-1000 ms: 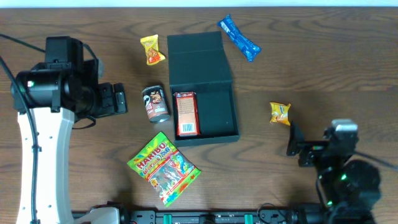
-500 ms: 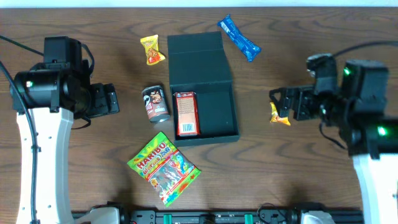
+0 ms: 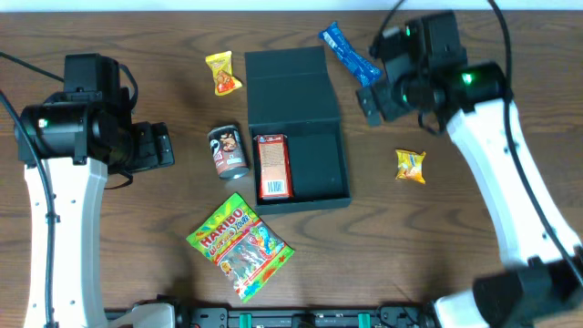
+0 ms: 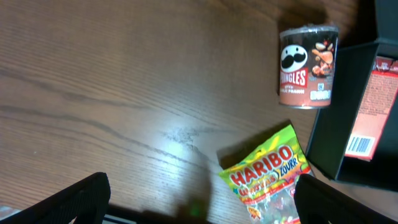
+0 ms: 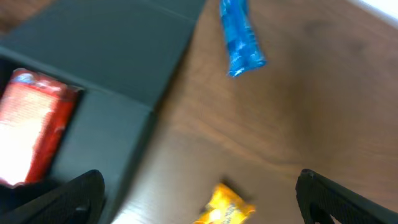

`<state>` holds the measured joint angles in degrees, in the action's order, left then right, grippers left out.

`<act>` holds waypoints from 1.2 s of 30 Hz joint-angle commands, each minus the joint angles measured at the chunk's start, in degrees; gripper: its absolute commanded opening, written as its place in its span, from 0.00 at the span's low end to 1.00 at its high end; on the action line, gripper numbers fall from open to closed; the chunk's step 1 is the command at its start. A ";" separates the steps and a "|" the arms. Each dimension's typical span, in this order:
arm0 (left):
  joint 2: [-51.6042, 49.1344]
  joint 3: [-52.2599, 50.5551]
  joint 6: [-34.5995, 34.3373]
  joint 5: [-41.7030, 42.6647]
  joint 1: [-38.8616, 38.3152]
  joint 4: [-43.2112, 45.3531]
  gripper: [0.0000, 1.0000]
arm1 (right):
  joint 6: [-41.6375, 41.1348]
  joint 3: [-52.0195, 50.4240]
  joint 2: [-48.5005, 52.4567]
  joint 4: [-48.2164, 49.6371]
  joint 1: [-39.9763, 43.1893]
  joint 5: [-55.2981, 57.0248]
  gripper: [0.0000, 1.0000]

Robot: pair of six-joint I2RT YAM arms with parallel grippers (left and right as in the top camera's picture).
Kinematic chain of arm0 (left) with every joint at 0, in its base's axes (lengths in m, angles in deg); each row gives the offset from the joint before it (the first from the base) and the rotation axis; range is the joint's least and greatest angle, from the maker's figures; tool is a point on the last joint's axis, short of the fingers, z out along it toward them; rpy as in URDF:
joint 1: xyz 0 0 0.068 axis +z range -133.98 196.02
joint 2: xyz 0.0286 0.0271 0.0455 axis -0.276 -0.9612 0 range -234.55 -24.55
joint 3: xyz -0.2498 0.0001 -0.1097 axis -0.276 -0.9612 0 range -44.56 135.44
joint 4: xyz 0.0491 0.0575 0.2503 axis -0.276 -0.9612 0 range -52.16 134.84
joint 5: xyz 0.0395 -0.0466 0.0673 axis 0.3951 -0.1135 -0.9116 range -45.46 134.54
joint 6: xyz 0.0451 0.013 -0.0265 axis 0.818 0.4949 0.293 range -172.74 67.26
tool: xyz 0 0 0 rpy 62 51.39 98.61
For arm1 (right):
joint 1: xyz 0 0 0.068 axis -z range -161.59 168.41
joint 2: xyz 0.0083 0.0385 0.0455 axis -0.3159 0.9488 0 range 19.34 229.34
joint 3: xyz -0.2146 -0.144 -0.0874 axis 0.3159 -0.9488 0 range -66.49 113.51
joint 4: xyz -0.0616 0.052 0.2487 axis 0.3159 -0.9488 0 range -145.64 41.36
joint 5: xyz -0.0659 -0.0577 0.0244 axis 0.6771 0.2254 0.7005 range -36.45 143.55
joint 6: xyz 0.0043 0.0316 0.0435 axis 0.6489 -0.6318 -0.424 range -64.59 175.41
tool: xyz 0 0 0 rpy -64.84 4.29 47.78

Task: Pack container
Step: 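Reach the right gripper to the blue wrapped bar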

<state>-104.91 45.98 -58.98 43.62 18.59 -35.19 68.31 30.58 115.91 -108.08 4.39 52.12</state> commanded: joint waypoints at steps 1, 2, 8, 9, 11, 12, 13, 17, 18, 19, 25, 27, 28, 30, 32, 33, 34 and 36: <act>0.00 0.04 -0.87 -0.96 0.26 -0.13 0.95 | 9.07 8.68 7.69 -1.05 1.62 4.85 0.99; 0.00 0.04 -0.87 -0.96 0.26 -0.13 0.95 | 9.79 10.82 9.77 -1.29 1.99 4.83 0.99; 0.00 0.04 -0.85 -0.96 0.26 -0.13 0.95 | 16.37 22.45 23.32 -1.20 2.93 1.86 0.99; 0.00 0.04 -0.87 -0.96 0.26 -0.13 0.95 | 17.46 23.71 25.22 -1.03 2.99 1.60 0.99; 0.00 0.04 -0.87 -0.96 0.26 -0.13 0.95 | 19.39 25.86 28.89 -0.52 3.19 0.83 0.99; 0.00 0.04 -0.85 -0.96 0.26 -0.13 0.95 | 20.28 26.60 30.75 0.15 3.26 0.52 0.99; 0.00 0.04 -0.85 -0.96 0.26 -0.13 0.95 | 20.85 26.84 32.26 1.14 3.30 0.22 0.99; 0.00 0.04 -0.85 -0.96 0.26 -0.13 0.95 | 21.46 26.86 36.39 5.40 3.67 -4.24 0.99; 0.00 0.04 -0.87 -0.96 0.26 -0.13 0.95 | 21.42 26.86 37.22 6.34 3.96 -6.40 0.99; 0.00 0.04 -0.85 -0.96 0.26 -0.13 0.95 | 21.42 26.86 37.77 6.97 4.31 -8.50 0.99; 0.00 0.04 -0.85 -0.96 0.26 -0.13 0.95 | 20.57 26.86 39.54 12.26 7.32 -15.52 0.99; 0.00 0.04 -0.85 -0.96 0.26 -0.13 0.95 | 20.57 26.86 39.74 13.94 8.02 -15.65 0.99; 0.00 0.04 -0.85 -0.96 0.26 -0.13 0.95 | 20.57 26.86 39.85 14.49 8.31 -16.59 0.99; 0.00 0.04 -0.85 -0.96 0.26 -0.13 0.95 | 20.09 26.86 40.52 15.23 8.68 -19.21 0.99; 0.00 0.04 -0.85 -0.96 0.26 -0.13 0.95 | 19.30 26.86 41.83 16.37 8.83 -20.74 0.99; 0.00 0.04 -0.85 -0.96 0.26 -0.13 0.95 | 18.82 26.86 42.62 17.07 8.81 -20.72 0.99; 0.00 0.04 -0.85 -0.96 0.26 -0.13 0.95 | 18.86 26.86 43.30 17.44 8.81 -21.14 0.99; 0.00 0.04 -0.85 -0.96 0.26 -0.13 0.95 | 18.84 26.86 44.26 18.12 8.72 -22.10 0.99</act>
<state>-104.91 45.98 -58.98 43.00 18.59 -35.23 87.94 56.51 157.07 -90.29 13.37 33.74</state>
